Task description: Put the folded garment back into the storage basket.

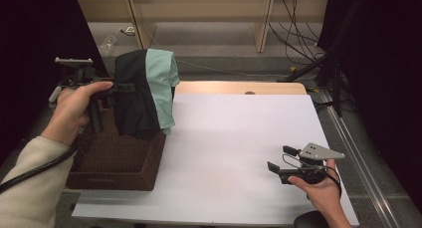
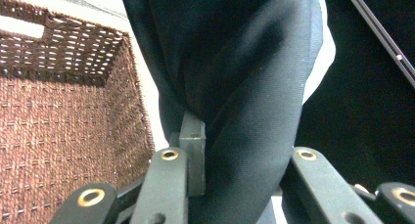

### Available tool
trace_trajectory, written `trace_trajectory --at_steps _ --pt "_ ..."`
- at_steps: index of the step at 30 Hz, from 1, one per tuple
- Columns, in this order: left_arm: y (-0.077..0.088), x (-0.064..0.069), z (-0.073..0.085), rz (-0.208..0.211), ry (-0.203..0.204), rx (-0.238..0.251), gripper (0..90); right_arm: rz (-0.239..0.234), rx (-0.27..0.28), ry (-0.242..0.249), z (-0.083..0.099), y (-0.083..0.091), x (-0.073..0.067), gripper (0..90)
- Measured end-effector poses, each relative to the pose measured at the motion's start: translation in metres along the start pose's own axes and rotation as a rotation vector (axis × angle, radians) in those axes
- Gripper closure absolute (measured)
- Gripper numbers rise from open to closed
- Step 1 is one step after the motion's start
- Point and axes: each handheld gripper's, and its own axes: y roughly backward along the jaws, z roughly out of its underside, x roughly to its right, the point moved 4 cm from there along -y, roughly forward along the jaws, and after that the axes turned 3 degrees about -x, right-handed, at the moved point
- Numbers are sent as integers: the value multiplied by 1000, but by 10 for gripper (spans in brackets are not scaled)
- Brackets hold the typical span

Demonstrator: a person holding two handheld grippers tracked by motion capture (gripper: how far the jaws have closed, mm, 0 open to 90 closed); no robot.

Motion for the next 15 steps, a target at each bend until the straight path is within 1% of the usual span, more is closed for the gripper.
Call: trace_trajectory --at_steps 15 --pt "12 -11 2 -8 21 15 703 0 0 -2 0 0 0 169"
